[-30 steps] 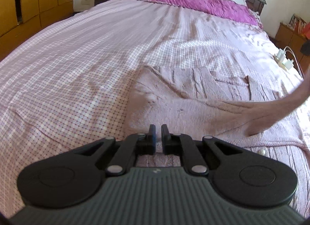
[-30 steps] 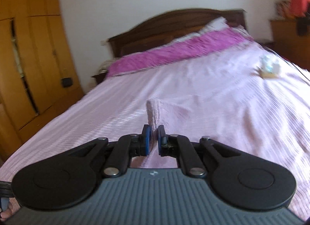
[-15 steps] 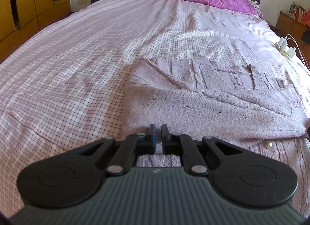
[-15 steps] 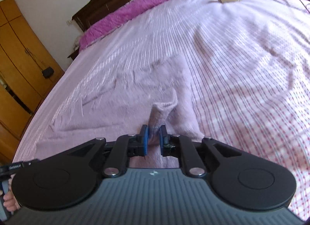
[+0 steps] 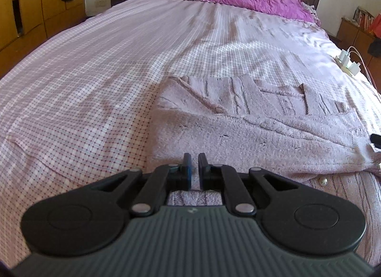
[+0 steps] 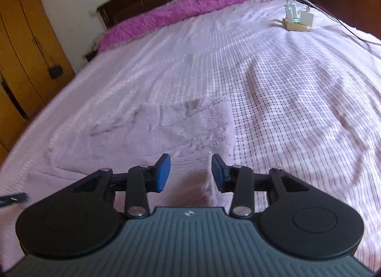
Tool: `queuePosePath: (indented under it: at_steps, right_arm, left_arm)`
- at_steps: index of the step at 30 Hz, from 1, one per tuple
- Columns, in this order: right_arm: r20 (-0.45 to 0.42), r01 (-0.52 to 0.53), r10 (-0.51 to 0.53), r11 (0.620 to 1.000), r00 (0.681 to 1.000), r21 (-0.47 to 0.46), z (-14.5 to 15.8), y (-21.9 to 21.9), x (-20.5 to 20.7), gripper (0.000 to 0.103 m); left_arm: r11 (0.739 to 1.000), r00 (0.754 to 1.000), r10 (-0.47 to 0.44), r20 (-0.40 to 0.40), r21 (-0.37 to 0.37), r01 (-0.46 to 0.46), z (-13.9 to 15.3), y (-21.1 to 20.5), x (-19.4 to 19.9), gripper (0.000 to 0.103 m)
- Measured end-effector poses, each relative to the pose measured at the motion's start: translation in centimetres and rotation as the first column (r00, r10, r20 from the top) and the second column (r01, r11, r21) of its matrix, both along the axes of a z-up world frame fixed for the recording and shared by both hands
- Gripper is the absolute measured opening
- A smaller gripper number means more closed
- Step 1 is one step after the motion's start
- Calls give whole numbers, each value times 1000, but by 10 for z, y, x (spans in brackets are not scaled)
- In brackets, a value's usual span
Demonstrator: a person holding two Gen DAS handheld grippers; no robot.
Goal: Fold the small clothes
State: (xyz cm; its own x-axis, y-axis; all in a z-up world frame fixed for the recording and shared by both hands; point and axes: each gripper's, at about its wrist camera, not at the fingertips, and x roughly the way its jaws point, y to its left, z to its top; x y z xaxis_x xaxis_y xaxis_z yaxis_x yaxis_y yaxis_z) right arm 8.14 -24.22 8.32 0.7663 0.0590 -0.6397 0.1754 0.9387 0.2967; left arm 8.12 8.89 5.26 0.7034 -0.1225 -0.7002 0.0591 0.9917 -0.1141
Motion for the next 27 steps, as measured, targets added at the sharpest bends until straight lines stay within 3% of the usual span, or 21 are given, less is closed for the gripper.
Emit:
queuePosePath:
  at_steps: [5,7,8,9,11,15,20,22,27]
  right_arm:
    - [-55,-18,15,998,998,-55,-13,6,25,46]
    - [-51,-46,43,997,998,-63,-12,12,25,32]
    - [-48,-69,65,995,997,-74,-10,16,24,13]
    - [-47,-96,92,992,995,-80,-7,21,24,6]
    - [-33,-143,141,987,990,-72,5,27,25,1]
    - [95,-158,170,980,981,-121,54,39,22,0]
    - [277,-82,115,988,954,-128,111,30,13,0]
    - [249,-122,143,987,958,-100,110,22,17,0]
    - [114,-143,150,987,982,-69,66,13,31,5]
  left_arm:
    - [1000,1000,10,28,-19,-9,4,7,-2,8]
    - [1000,999,14,44,-28,-13,7,9,-3,8]
    - [999,998,15,55,-35,-13,8,10,-3,8]
    - [999,998,16,65,-42,-14,10,11,-3,8]
    - [998,996,16,87,-60,-11,12,12,-3,8]
    - [996,992,28,120,-90,-17,18,14,3,8]
    - [993,990,55,129,-115,-40,21,16,13,8]
    - [993,991,55,126,-114,-41,20,16,16,8]
    - [996,992,55,110,-75,-47,18,13,24,8]
